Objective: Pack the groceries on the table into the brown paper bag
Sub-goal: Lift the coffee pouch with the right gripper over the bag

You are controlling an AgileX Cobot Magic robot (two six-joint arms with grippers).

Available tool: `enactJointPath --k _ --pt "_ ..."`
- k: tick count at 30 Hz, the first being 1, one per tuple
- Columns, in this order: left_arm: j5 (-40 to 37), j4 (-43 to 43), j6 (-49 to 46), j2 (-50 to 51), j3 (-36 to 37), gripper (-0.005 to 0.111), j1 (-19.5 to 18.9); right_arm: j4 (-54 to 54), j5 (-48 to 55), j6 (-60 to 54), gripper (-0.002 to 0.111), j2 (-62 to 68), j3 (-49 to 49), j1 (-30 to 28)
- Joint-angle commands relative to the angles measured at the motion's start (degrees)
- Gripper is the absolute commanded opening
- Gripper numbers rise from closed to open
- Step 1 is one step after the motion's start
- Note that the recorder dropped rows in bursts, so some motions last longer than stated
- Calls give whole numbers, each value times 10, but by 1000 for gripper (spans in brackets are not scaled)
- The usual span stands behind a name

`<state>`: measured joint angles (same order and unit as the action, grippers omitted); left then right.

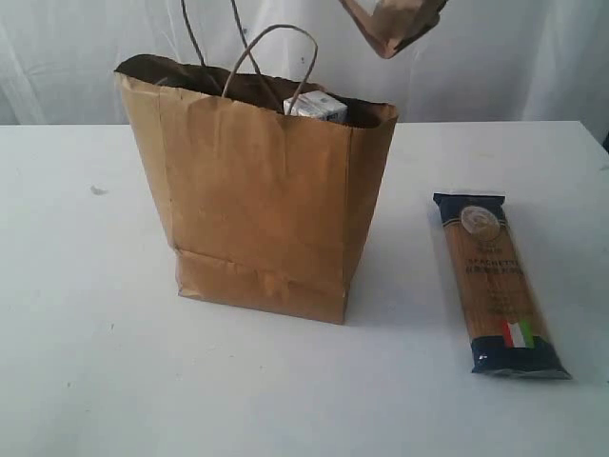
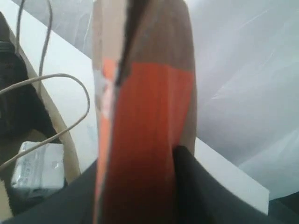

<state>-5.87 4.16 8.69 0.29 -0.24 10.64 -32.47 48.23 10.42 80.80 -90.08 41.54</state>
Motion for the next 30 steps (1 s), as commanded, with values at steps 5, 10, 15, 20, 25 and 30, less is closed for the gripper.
enactJointPath --k 5,10,15,20,25,30 --pt "3 -2 -2 -3 2 0 -2 39 -82 5 0 58 -8 -22" --pt "3 -2 -2 -3 2 0 -2 87 -136 4 0 57 -8 -22" --pt "3 -2 -2 -3 2 0 -2 114 -140 -1 0 50 -8 -21" --pt "3 -2 -2 -3 2 0 -2 116 -141 -12 0 35 -8 -20" --pt "3 -2 -2 -3 2 0 -2 132 -130 -16 0 22 -8 -10" --pt "3 -2 -2 -3 2 0 -2 154 -121 -56 0 21 -8 17"
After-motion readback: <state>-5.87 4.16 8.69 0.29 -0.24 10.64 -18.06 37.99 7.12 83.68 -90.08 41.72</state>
